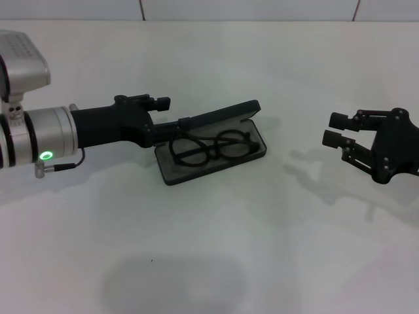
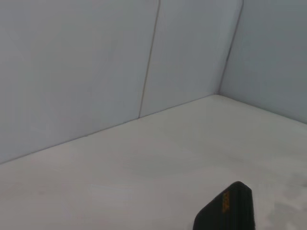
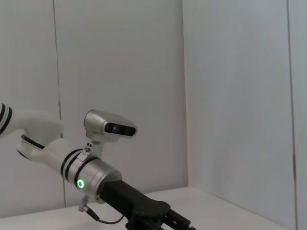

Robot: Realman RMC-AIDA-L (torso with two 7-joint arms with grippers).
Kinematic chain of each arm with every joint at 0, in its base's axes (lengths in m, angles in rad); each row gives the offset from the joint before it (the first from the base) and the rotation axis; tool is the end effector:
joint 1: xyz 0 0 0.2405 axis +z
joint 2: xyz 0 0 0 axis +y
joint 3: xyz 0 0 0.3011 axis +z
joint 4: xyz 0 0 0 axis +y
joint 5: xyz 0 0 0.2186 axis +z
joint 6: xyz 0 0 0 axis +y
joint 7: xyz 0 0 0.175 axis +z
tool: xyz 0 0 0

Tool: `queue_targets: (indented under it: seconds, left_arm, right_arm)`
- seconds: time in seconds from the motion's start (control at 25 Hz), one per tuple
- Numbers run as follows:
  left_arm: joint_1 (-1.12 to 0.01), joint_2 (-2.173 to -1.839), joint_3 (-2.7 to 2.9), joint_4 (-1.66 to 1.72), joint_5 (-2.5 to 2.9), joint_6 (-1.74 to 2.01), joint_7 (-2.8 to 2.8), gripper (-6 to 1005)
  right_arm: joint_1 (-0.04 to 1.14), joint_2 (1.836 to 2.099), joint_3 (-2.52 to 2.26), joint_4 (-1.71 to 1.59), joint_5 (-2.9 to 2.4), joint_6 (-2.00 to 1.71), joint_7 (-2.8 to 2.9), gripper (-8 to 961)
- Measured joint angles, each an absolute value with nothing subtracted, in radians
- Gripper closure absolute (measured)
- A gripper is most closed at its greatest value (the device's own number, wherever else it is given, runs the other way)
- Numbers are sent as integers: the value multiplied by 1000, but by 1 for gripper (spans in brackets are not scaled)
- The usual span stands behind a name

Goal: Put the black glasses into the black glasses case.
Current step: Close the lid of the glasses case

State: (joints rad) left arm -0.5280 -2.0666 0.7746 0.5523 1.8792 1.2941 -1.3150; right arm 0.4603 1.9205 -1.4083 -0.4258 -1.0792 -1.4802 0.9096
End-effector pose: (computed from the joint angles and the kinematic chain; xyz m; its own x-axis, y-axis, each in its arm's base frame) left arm -0.3120 0.3926 -0.0616 0.7868 0.3561 0.5041 0.5425 -0.7884 -0.2898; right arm 0.2802 0.3559 -0.0405 0.7559 -0.0128 -0.6545 -0.2524 -0.9282 -0.2733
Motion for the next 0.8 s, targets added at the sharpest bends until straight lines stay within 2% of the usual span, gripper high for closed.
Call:
queue_targets:
  seconds: [0.44,0.8]
  left_arm:
    - [-526,-2074,778,552,1888,1326,-1278,307]
    - [-519,-2065,812,553,1900,1328,-1276,308]
  right_arm:
    - [459,1919,-1405,-425,-1080,-1453,899,672]
    - [451,1920,-1404,-427,-1080,-1467,896,663]
